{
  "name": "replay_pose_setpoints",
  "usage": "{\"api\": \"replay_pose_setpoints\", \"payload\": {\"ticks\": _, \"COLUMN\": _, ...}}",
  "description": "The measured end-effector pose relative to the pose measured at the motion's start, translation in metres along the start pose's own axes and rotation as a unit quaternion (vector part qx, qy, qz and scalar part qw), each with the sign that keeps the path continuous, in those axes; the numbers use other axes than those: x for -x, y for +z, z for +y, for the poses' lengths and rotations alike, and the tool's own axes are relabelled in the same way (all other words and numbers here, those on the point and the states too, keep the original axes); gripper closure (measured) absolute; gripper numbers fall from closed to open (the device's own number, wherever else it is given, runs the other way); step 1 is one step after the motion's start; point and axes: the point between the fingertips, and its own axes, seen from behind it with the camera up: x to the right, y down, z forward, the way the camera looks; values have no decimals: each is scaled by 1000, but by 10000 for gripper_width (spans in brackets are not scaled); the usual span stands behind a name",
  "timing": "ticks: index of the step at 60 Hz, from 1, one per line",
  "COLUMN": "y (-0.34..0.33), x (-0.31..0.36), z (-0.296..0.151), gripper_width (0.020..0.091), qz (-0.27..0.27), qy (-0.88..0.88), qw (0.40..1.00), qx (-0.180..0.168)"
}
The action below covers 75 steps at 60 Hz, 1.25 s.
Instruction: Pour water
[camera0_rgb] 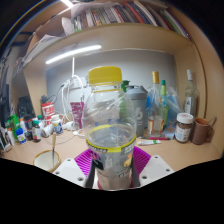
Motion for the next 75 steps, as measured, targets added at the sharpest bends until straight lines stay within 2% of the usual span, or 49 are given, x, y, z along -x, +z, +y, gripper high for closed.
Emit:
{"api": "replay_pose_setpoints", "payload": {"ticks": 12, "y": 0, "x": 1, "z": -2, "gripper_width": 557, "qz": -6, "qy": -4, "qw": 1000, "qx": -6}}
{"api": "replay_pose_setpoints", "payload": {"ticks": 19, "y": -1, "x": 2, "z": 1, "gripper_width": 502, "qz": -8, "qy": -10, "qw": 1000, "qx": 10}}
{"api": "replay_pose_setpoints", "payload": {"ticks": 21, "y": -1, "x": 0, "z": 4, "gripper_width": 453, "qz": -5, "qy": -16, "qw": 999, "qx": 29}}
{"api": "replay_pose_setpoints", "payload": {"ticks": 24, "y": -5, "x": -3, "z": 10, "gripper_width": 309, "qz": 3, "qy": -22, "qw": 998, "qx": 51}}
{"api": "replay_pose_setpoints", "payload": {"ticks": 26, "y": -9, "x": -3, "z": 11, "gripper_width": 263, "qz": 4, "qy": -19, "qw": 998, "qx": 58}}
{"api": "replay_pose_setpoints", "payload": {"ticks": 35, "y": -39, "x": 5, "z": 9, "gripper_width": 264, "qz": -7, "qy": 16, "qw": 997, "qx": 73}}
{"api": "replay_pose_setpoints", "payload": {"ticks": 44, "y": -87, "x": 0, "z": 5, "gripper_width": 260, "qz": 22, "qy": 3, "qw": 996, "qx": 83}}
{"api": "replay_pose_setpoints", "payload": {"ticks": 60, "y": -213, "x": 19, "z": -9, "gripper_width": 263, "qz": 60, "qy": 8, "qw": 992, "qx": 106}}
{"api": "replay_pose_setpoints", "payload": {"ticks": 61, "y": -221, "x": 22, "z": -10, "gripper_width": 286, "qz": 60, "qy": 8, "qw": 992, "qx": 108}}
{"api": "replay_pose_setpoints", "payload": {"ticks": 64, "y": -246, "x": 32, "z": -15, "gripper_width": 263, "qz": 60, "qy": 11, "qw": 992, "qx": 110}}
{"api": "replay_pose_setpoints", "payload": {"ticks": 75, "y": -317, "x": 63, "z": -39, "gripper_width": 264, "qz": 63, "qy": 3, "qw": 992, "qx": 106}}
